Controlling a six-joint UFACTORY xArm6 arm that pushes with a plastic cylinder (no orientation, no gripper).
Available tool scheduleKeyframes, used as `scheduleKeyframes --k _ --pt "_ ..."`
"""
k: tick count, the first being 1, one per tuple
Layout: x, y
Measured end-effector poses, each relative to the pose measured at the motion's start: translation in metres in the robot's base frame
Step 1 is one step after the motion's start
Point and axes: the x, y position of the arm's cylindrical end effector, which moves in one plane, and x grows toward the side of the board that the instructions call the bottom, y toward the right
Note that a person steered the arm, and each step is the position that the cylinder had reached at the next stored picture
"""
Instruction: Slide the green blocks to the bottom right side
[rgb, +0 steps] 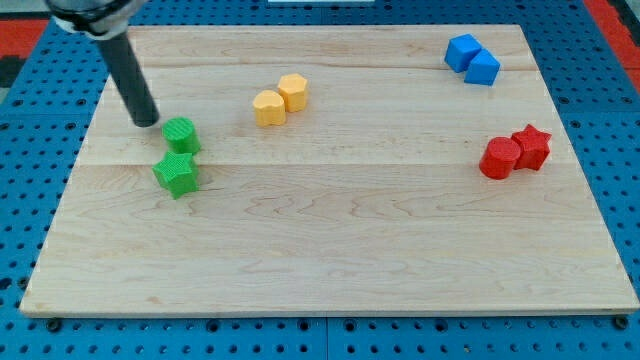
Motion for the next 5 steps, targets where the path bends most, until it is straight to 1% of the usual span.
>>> scheduleKeyframes --k 3,5 --pt "0.006 0.057" --pt "-0.002 0.051"
